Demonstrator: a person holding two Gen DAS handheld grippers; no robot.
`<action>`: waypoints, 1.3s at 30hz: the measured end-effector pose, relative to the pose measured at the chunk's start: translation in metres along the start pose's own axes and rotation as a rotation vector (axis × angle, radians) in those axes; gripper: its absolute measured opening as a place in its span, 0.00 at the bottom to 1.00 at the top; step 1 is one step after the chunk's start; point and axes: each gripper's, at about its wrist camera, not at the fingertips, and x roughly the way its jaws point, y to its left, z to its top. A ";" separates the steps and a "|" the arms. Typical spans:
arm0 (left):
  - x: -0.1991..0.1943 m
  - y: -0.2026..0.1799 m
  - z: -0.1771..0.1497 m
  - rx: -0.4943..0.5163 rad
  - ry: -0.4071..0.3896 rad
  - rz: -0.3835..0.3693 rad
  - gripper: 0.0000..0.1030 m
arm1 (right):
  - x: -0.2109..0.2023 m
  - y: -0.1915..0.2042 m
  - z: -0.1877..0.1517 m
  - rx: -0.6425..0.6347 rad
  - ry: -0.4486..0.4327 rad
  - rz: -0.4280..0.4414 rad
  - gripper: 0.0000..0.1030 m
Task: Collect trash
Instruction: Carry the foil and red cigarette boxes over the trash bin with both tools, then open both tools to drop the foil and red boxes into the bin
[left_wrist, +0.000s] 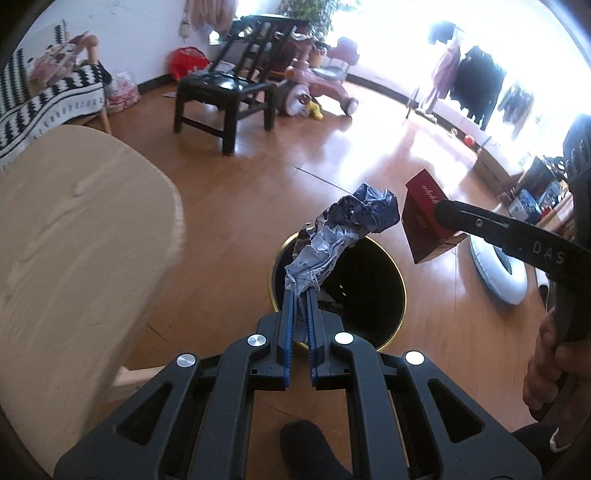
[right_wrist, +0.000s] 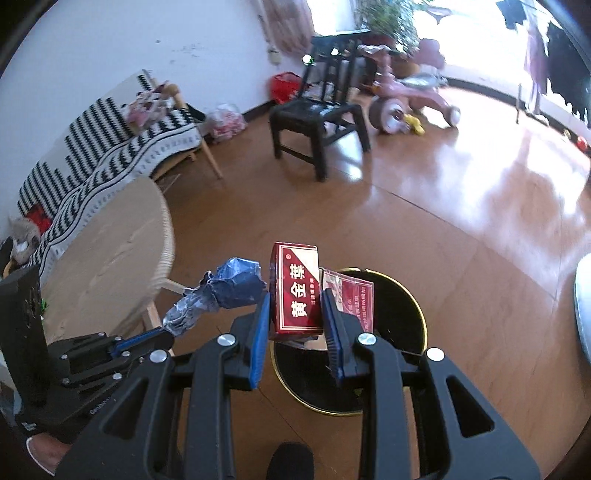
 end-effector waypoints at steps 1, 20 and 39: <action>0.007 -0.003 0.001 0.001 0.008 -0.006 0.06 | 0.001 -0.007 -0.001 0.013 0.003 -0.008 0.27; 0.051 -0.014 0.011 -0.003 0.059 -0.026 0.06 | 0.009 -0.037 -0.006 0.089 0.028 -0.032 0.27; 0.052 -0.012 0.011 -0.057 0.056 -0.045 0.88 | 0.001 -0.047 -0.002 0.160 0.009 -0.035 0.79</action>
